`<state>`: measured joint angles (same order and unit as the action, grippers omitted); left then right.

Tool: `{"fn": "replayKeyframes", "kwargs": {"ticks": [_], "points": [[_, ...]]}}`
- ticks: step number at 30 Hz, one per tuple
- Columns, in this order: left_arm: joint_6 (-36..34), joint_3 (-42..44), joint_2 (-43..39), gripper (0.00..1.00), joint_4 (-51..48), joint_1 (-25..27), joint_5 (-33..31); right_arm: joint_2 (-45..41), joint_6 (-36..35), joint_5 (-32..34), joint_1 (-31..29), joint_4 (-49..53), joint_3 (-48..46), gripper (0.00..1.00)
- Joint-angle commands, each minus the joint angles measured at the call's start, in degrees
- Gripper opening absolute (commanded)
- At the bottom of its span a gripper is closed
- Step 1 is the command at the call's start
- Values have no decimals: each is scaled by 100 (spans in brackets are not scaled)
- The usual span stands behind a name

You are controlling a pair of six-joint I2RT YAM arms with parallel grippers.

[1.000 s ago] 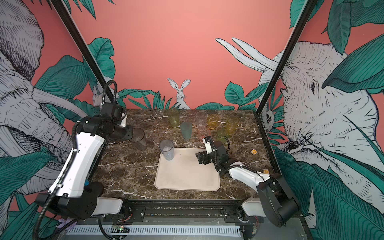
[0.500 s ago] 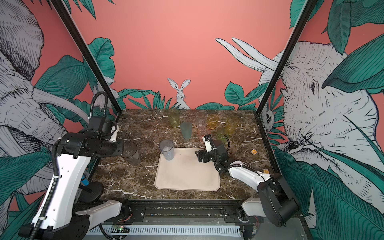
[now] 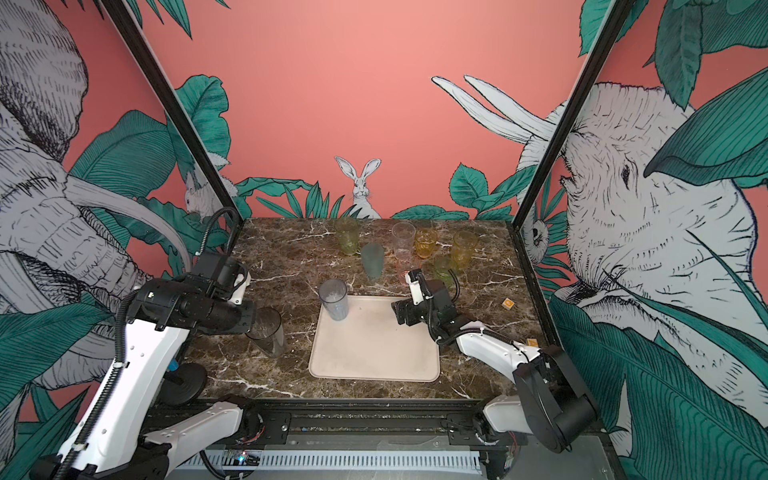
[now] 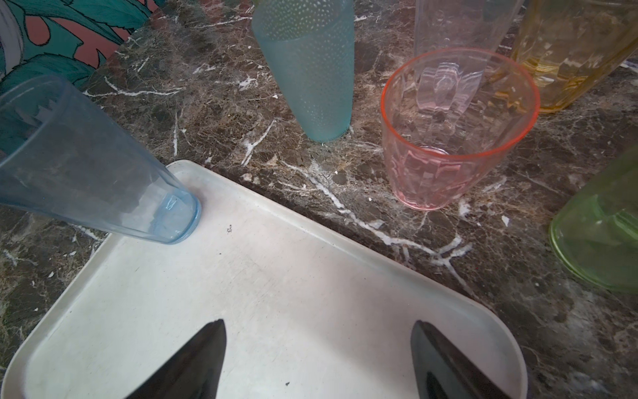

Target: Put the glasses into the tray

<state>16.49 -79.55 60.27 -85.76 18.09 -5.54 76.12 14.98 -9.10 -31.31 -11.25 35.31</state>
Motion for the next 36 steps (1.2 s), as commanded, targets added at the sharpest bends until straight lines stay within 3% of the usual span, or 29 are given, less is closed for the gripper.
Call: {"fn": "replayKeyframes", "kwargs": {"ticks": [1, 9, 36], "points": [[286, 260, -138, 0, 288, 258, 75, 63, -57, 59, -35, -13, 173, 86], [686, 946, -313, 0, 1112, 592, 367, 53, -55, 58, -33, -18, 178, 86], [1156, 1800, 277, 0, 2758, 1868, -92, 96, -58, 84, -35, 2, 196, 86]]}}
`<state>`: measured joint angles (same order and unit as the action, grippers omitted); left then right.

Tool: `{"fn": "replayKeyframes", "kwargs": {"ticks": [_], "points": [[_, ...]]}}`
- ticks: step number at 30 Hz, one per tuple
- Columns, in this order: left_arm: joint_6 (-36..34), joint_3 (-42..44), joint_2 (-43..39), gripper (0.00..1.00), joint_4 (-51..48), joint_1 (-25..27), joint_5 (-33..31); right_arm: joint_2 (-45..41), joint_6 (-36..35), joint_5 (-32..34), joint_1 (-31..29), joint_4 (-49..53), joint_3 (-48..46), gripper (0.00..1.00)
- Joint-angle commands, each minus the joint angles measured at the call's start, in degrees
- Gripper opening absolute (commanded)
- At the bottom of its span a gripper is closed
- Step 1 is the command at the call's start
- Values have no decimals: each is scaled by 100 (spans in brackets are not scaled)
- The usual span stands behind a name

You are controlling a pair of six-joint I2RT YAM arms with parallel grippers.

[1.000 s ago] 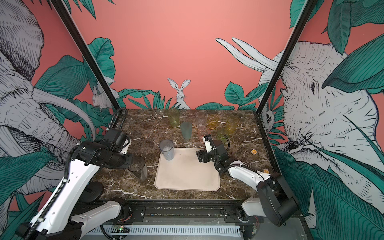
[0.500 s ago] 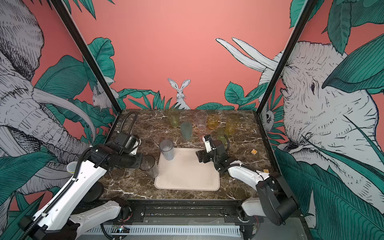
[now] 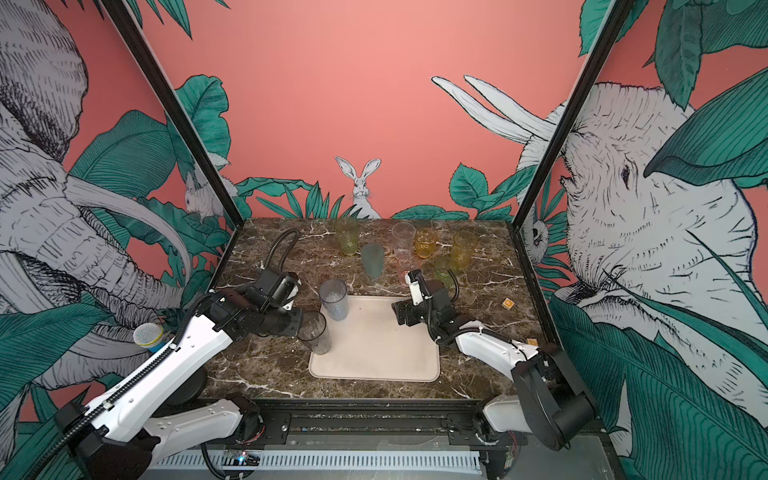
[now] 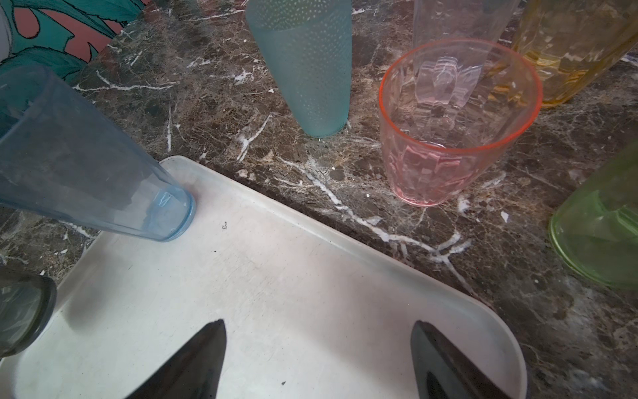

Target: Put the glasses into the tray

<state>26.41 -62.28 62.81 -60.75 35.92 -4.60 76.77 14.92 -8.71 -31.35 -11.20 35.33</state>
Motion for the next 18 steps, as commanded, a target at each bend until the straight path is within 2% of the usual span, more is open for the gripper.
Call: {"fn": "replayKeyframes", "kwargs": {"ticks": [1, 18], "points": [[169, 79, 46, 0, 294, 103, -205, 31, -49, 52, -29, -1, 194, 86], [262, 181, 544, 0, 850, 389, -335, 7, -46, 61, -36, 36, 202, 86]]}}
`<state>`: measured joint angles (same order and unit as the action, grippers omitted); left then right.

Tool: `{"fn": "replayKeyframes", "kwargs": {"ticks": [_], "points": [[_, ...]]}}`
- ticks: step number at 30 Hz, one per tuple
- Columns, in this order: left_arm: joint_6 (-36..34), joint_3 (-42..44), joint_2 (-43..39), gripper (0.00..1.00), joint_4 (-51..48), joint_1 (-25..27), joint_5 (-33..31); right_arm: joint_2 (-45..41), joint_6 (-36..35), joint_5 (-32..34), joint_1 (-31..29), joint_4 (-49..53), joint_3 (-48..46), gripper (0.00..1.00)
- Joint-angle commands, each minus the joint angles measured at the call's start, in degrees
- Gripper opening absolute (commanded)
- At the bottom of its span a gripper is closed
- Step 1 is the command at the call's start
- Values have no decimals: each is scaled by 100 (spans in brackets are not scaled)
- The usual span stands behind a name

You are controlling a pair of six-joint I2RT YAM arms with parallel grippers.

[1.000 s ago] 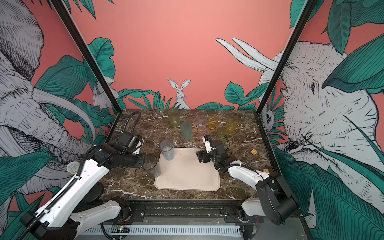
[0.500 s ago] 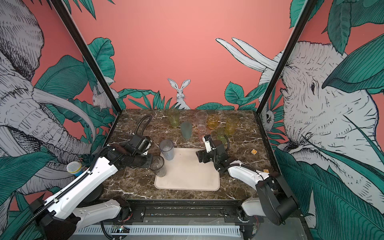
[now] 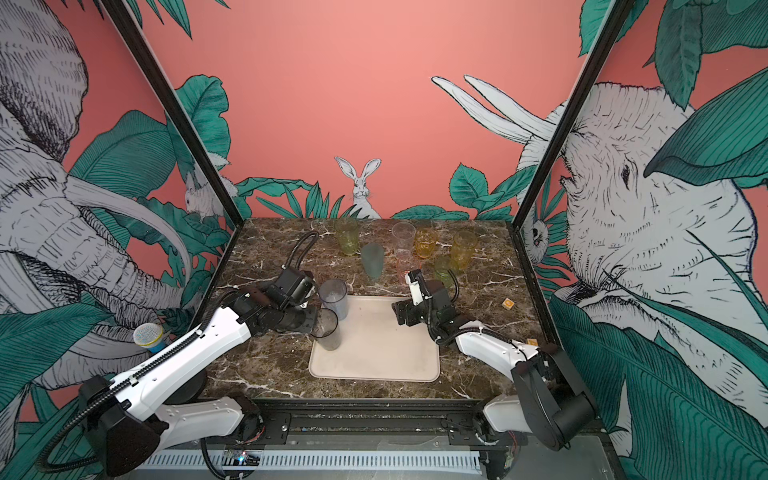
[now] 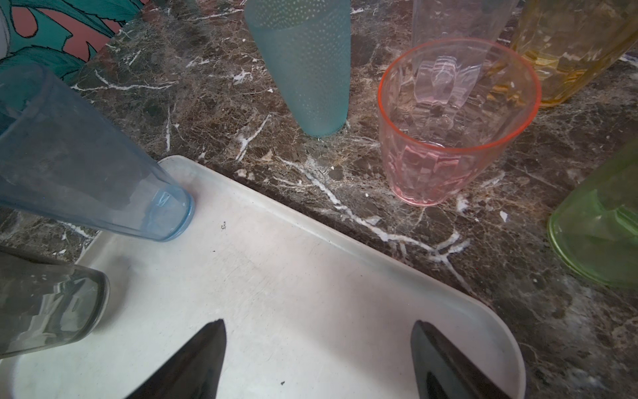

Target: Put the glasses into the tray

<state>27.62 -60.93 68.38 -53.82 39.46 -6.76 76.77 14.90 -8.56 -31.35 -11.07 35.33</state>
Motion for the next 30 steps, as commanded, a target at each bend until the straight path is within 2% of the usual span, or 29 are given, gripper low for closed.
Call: {"fn": "replayKeyframes", "kwargs": {"ticks": [1, 30], "points": [[139, 53, 2, 0, 161, 35, -118, 7, -45, 46, -37, 20, 202, 86], [183, 98, 320, 0, 440, 33, -142, 13, -48, 68, -34, 96, 237, 86]]}}
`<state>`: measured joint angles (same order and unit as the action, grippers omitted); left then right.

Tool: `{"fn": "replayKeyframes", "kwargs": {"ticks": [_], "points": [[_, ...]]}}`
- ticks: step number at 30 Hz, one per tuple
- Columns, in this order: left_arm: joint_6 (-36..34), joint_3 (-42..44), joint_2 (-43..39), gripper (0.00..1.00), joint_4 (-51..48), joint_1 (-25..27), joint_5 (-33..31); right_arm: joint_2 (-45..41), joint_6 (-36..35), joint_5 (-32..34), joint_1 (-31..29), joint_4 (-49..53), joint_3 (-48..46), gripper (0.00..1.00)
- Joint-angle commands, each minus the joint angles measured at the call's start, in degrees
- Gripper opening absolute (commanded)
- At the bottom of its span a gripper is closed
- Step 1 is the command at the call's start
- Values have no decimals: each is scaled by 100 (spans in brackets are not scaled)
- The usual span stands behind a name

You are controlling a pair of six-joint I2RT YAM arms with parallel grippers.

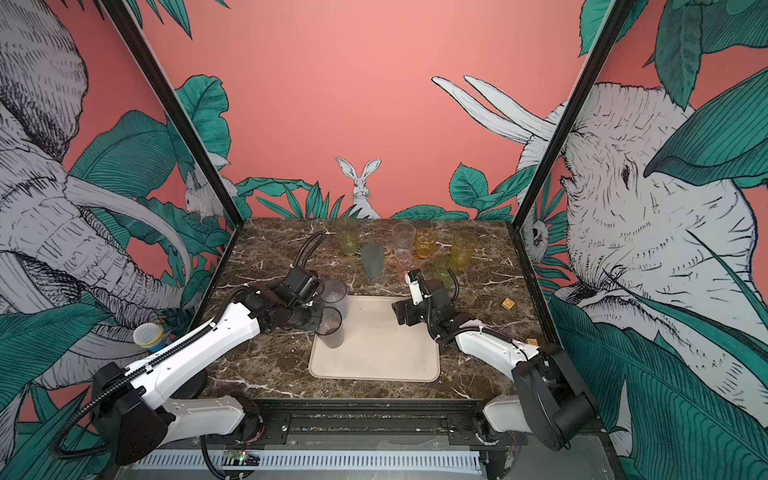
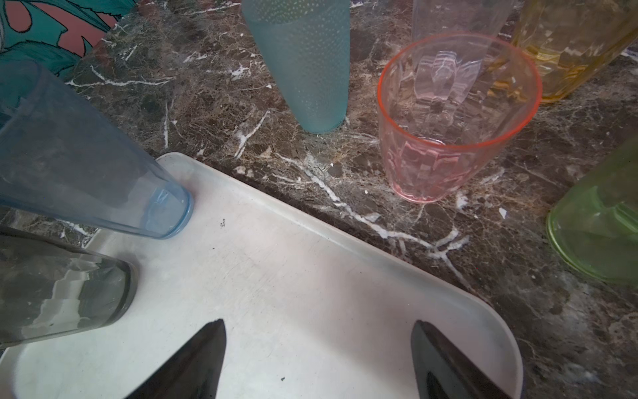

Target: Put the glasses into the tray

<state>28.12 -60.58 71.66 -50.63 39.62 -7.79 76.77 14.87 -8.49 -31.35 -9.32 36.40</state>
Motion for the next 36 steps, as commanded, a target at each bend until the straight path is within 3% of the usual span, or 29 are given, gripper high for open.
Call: {"fn": "replayKeyframes", "kwargs": {"ticks": [1, 10, 19, 36], "points": [[128, 63, 4, 0, 131, 20, -44, 18, -47, 61, -37, -77, 136, 86], [134, 46, 41, 1, 137, 20, -32, 9, -54, 67, -29, -56, 145, 86], [124, -19, 35, 19, 116, 15, 57, 80, -50, 80, -36, -12, 190, 86], [-38, -656, -145, 31, -378, 20, -124, 9, -55, 83, -37, -43, 148, 86]]}}
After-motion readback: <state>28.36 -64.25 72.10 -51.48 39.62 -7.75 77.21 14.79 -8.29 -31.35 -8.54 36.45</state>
